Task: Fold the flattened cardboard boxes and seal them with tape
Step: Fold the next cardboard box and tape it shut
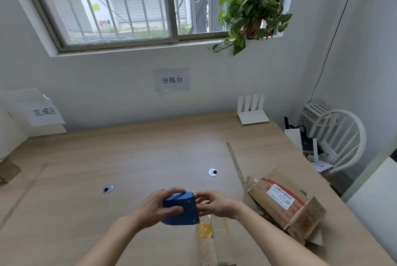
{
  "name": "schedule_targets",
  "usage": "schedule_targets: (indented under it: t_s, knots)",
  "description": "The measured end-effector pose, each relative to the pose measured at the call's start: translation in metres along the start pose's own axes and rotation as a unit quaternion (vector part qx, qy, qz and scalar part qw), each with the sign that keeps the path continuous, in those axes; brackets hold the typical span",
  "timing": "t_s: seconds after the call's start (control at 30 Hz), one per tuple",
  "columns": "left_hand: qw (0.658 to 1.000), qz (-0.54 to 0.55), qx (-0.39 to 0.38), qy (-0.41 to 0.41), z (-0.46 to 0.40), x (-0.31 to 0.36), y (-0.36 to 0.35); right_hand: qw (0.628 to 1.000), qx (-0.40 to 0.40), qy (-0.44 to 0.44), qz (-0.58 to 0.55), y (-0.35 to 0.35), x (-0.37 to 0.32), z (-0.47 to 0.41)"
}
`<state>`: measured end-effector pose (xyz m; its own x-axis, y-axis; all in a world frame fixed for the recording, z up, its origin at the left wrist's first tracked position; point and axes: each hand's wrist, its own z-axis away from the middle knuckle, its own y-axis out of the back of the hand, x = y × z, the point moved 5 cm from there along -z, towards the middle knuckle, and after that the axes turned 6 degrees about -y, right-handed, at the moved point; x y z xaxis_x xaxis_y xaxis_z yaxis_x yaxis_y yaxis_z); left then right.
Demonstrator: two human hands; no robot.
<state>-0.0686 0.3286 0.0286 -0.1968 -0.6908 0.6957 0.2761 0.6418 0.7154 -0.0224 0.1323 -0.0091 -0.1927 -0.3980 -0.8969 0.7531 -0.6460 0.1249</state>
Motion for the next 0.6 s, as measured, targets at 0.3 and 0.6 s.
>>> schedule_targets:
  t_s: [0.3, 0.6]
  knots:
    - [0.999, 0.041, -0.004, 0.017, -0.016, -0.006, -0.002, 0.997, 0.048, 0.044, -0.029, 0.022, 0.005, -0.012]
    - [0.998, 0.057, -0.013, 0.012, -0.021, -0.016, 0.007, 0.986, 0.109, 0.048, -0.114, 0.023, 0.005, -0.021]
